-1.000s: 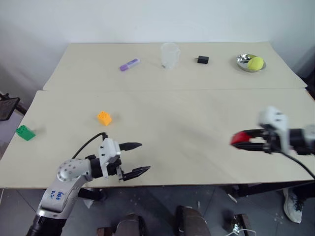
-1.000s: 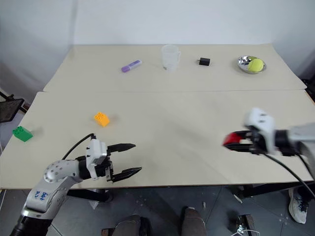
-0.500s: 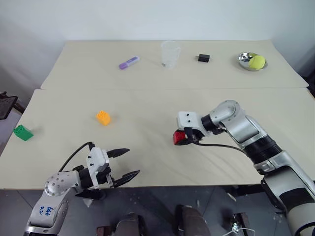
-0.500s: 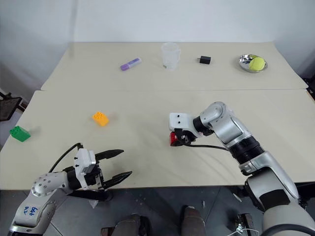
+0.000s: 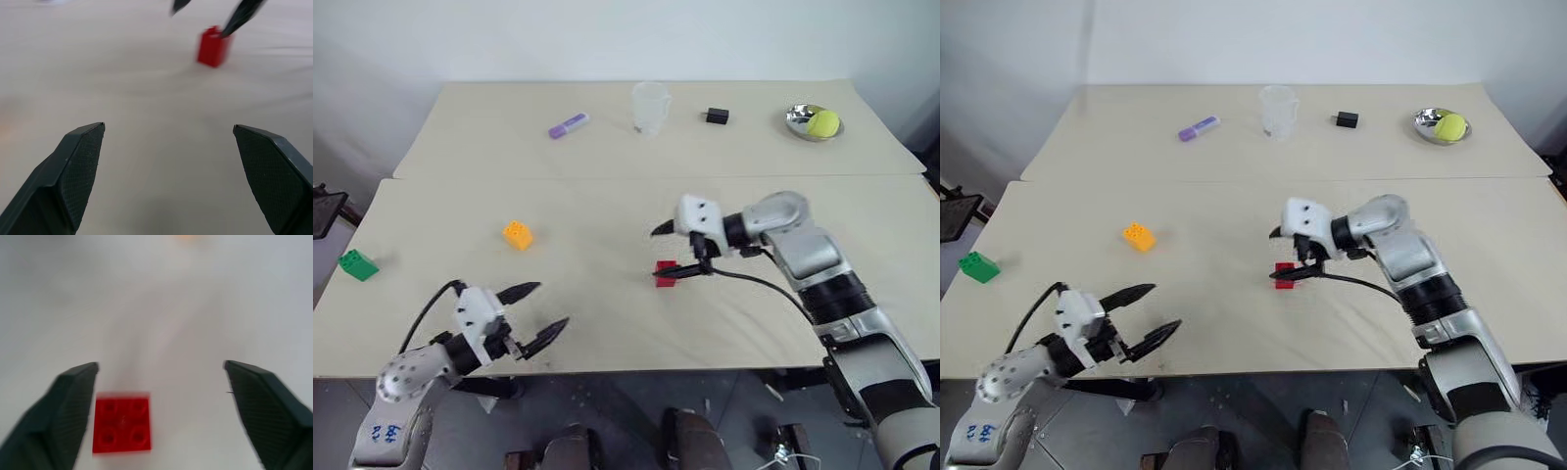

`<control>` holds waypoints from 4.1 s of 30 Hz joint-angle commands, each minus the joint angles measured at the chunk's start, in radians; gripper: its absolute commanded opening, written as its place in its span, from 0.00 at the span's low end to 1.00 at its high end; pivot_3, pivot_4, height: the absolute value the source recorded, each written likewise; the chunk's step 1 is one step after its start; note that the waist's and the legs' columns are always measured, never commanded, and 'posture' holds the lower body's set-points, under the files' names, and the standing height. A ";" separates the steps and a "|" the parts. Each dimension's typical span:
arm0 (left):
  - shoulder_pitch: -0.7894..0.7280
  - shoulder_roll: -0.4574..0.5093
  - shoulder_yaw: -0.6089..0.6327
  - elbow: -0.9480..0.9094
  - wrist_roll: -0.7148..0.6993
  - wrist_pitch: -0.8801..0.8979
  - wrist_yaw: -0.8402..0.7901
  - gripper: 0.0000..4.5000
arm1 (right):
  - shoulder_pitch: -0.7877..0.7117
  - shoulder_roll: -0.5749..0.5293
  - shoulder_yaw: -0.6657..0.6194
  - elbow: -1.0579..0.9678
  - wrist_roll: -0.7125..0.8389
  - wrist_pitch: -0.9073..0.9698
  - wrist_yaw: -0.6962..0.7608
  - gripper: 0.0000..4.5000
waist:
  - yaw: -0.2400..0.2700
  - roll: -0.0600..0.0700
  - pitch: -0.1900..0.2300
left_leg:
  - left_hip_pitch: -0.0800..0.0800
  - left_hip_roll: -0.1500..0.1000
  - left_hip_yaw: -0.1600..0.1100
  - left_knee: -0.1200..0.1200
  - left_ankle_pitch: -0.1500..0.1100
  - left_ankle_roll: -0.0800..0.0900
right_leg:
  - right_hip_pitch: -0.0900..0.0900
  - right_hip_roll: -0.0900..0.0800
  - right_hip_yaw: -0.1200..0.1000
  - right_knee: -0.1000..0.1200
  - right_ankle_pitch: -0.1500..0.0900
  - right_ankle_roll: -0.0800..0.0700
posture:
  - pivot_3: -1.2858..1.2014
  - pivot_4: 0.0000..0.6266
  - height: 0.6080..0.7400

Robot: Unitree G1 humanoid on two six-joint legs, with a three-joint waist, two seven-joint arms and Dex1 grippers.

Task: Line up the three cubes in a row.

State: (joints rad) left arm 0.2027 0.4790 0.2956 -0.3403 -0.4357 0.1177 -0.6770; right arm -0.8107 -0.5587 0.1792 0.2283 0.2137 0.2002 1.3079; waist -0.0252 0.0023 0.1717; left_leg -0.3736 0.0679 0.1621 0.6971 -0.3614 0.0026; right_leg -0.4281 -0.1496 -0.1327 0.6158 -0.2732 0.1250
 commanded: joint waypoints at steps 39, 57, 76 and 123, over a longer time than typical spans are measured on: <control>-0.625 -0.067 0.370 0.623 0.251 0.073 1.180 1.00 | 0.473 0.100 -0.160 -0.296 0.314 -0.226 0.007 0.99 | 0.000 -0.012 -0.003 | 0.005 0.001 0.003 0.002 0.000 0.001 | 0.002 0.000 0.000 0.003 0.001 -0.001 | 0.52 0.24 1.00; -0.685 -0.039 0.355 0.749 0.135 -0.025 0.968 0.33 | 0.469 0.099 -0.167 -0.289 0.289 -0.259 -0.063 1.00 | -0.002 -0.015 -0.003 | 0.005 0.000 0.003 0.001 0.000 0.000 | 0.002 0.000 0.000 0.003 0.002 0.000 | 0.52 0.24 1.00; -0.530 0.263 -0.322 0.441 0.042 -0.030 -0.471 0.33 | 0.525 -0.102 -0.347 -0.175 0.271 -0.326 -0.055 1.00 | 0.026 -0.004 -0.002 | 0.005 0.000 0.009 0.001 0.001 -0.001 | 0.001 0.001 0.003 0.001 0.000 -0.003 | 0.52 0.24 1.00; -0.106 -0.014 0.279 0.215 -0.016 -0.075 -0.030 0.99 | 0.543 0.038 -0.246 -0.318 0.334 -0.255 -0.122 1.00 | 0.017 -0.009 0.001 | 0.005 -0.001 -0.008 0.004 0.000 0.002 | 0.002 -0.001 0.004 0.002 0.002 -0.001 | 0.52 0.24 1.00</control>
State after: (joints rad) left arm 0.0549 0.4988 0.4965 -0.1167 -0.4429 0.0603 -0.8252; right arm -0.2541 -0.5280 -0.0507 -0.0813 0.5372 -0.0125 1.1794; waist -0.0079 -0.0069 0.1731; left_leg -0.3684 0.0670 0.1555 0.7011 -0.3617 0.0050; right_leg -0.4259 -0.1505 -0.1281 0.6173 -0.2712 0.1241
